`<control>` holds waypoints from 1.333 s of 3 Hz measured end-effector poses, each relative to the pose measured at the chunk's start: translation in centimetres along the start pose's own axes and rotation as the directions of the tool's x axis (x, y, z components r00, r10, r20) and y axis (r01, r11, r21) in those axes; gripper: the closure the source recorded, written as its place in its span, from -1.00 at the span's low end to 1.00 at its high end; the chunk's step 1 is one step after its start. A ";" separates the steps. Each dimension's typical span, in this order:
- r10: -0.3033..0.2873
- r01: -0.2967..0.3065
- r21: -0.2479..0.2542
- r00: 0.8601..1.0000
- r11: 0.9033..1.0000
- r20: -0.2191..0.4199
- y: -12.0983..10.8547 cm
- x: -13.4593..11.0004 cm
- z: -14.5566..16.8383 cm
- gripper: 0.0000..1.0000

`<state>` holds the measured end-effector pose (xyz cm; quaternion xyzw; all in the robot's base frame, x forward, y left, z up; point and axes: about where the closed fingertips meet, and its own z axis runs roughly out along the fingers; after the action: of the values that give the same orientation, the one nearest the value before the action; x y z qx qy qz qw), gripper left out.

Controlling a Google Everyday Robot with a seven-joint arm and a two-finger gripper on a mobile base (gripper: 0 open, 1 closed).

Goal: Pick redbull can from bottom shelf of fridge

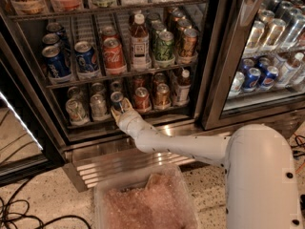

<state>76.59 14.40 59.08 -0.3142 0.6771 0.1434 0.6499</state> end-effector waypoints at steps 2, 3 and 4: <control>-0.005 0.005 0.000 1.000 1.000 0.007 0.1 -0.6 0.0 1.00; -0.015 0.015 -0.003 1.000 1.000 0.025 0.3 -1.4 -0.4 1.00; -0.049 0.050 -0.018 0.994 0.999 0.093 1.2 -4.2 -2.0 1.00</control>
Offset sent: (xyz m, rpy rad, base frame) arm -0.0194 0.0104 0.0240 0.0009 -0.0520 0.0120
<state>74.13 15.10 63.15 -0.3305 0.6367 0.1486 0.6807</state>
